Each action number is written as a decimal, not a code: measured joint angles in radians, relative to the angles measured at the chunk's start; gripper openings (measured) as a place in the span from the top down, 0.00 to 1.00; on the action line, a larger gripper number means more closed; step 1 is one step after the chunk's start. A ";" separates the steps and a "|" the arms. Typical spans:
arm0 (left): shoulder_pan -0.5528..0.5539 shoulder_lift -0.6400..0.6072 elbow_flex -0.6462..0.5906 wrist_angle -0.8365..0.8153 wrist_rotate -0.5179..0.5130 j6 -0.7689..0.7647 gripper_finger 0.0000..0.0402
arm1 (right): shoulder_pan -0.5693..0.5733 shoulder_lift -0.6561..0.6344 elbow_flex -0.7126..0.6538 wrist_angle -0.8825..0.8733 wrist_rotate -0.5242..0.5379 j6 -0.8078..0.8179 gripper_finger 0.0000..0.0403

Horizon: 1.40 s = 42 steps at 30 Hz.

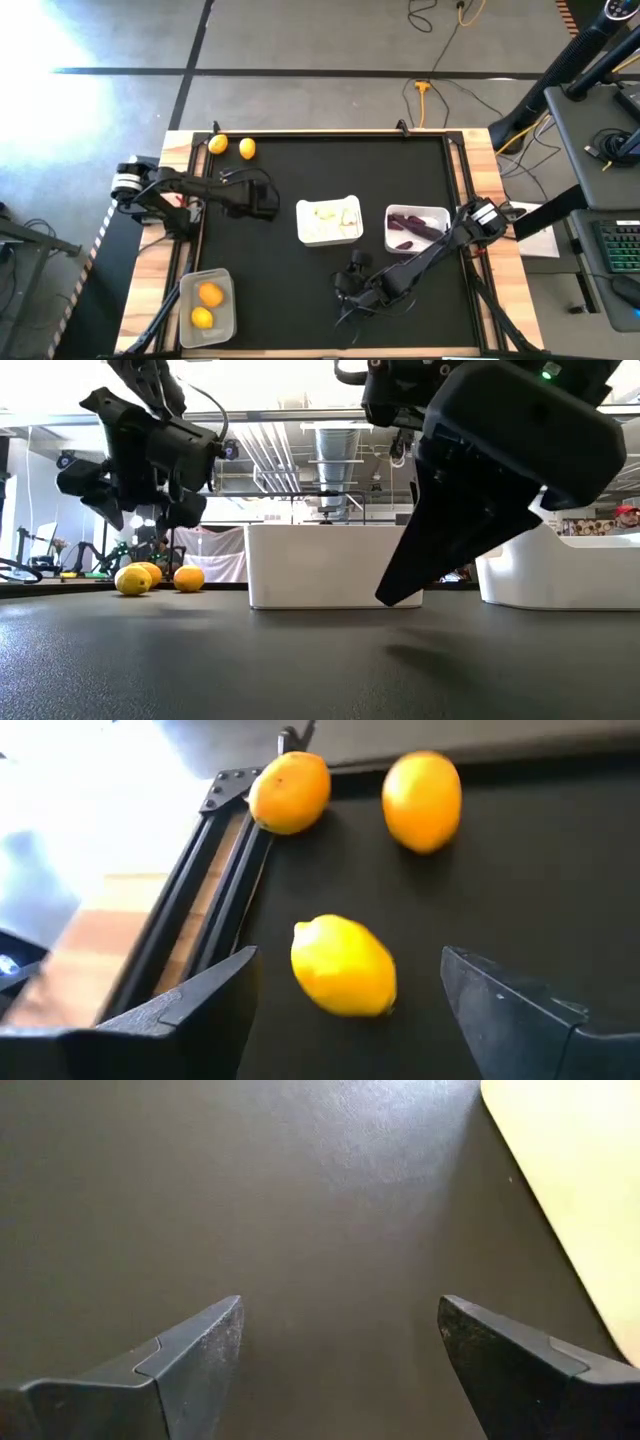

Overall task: Sort produce into baskets
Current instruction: Put the lemon into the gray bin

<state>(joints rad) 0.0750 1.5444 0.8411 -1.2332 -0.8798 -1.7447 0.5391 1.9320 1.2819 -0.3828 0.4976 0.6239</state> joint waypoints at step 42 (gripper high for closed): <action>0.290 0.003 -0.318 0.726 0.051 0.008 0.28 | 0.037 0.000 -0.088 0.081 0.025 0.072 0.19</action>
<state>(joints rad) 0.3648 1.5471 0.5231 -0.5070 -0.8286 -1.7370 0.5758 1.9320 1.1938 -0.3020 0.5228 0.6964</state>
